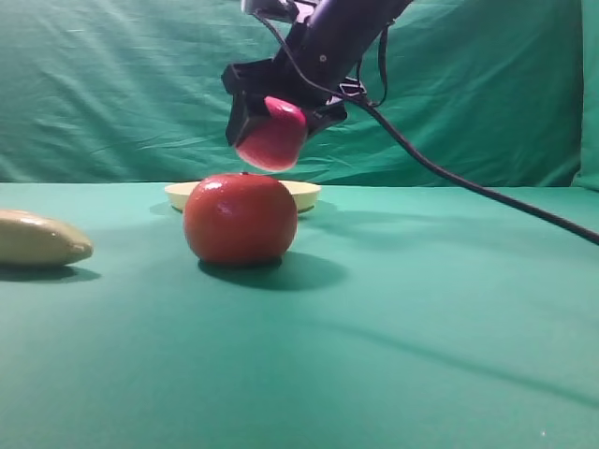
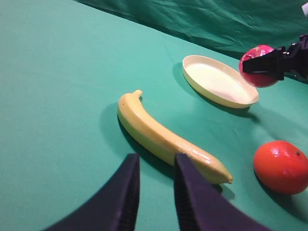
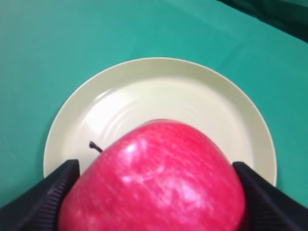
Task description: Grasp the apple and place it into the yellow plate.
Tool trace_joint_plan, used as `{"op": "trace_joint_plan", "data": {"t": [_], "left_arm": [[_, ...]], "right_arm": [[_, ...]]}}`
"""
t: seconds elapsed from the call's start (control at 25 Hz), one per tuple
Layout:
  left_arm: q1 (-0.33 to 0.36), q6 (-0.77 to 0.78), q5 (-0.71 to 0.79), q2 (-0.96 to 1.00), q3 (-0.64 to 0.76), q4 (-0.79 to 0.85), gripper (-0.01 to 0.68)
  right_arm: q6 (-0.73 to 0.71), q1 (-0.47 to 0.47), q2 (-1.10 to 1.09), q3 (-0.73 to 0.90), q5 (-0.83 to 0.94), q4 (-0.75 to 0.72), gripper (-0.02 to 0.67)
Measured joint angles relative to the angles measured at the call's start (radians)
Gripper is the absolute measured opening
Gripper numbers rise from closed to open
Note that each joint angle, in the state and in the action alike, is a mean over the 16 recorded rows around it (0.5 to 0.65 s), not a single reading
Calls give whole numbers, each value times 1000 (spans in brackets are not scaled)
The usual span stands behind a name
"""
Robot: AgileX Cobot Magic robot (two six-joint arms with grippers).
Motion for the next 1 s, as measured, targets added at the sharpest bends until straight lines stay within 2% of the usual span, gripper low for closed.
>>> {"op": "trace_joint_plan", "data": {"t": [0.28,0.44,0.56,0.72,1.0], "left_arm": [[0,0,0,0,0,0,157],[0,0,0,0,0,0,157],[0,0,0,0,0,0,157],[0,0,0,0,0,0,157],[0,0,0,0,0,0,157]], "right_arm": [[-3,0,-27,0,6,-17,625],[-3,-6,-82,0,47,-43,591],[-1,-18,-145,0,107,-63,503],[27,-44,-254,0,220,-92,349],[173,-105,-474,11,431,-191,88]]}}
